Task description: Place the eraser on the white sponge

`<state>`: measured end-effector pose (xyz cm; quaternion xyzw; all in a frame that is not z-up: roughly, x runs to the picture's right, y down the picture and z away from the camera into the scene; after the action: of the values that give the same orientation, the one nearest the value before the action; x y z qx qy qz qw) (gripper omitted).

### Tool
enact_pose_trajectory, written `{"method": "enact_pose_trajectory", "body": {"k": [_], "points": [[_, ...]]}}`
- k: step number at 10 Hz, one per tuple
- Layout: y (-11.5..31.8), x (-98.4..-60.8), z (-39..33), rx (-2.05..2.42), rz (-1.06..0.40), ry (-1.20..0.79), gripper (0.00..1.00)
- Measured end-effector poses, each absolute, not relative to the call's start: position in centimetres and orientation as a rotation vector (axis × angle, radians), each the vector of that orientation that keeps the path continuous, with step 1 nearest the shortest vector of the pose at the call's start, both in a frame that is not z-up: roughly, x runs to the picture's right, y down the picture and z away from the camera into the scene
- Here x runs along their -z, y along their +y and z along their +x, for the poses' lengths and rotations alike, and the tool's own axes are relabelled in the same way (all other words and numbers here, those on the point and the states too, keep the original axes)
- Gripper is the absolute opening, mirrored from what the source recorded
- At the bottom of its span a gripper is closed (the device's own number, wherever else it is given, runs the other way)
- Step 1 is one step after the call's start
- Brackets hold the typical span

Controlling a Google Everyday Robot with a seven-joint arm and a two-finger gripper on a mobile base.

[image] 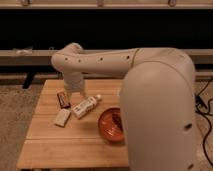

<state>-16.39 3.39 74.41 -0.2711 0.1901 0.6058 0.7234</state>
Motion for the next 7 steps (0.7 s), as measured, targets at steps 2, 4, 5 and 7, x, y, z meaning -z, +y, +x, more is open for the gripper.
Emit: {"method": "enact_pose_trajectory", "body": {"k": [2, 4, 5, 7], "points": [[0.7, -76.4, -19.1, -1.292, -0.588, 0.361, 0.65], [-1.1, -78.8, -21.4, -1.25, -0.562, 0.322, 0.65], [-1.4, -80.2, -22.5, -1.233, -0.553, 0.309, 0.65], [-1.0, -83.6, -23.2, -1.215, -0.522, 0.292, 0.65]]}}
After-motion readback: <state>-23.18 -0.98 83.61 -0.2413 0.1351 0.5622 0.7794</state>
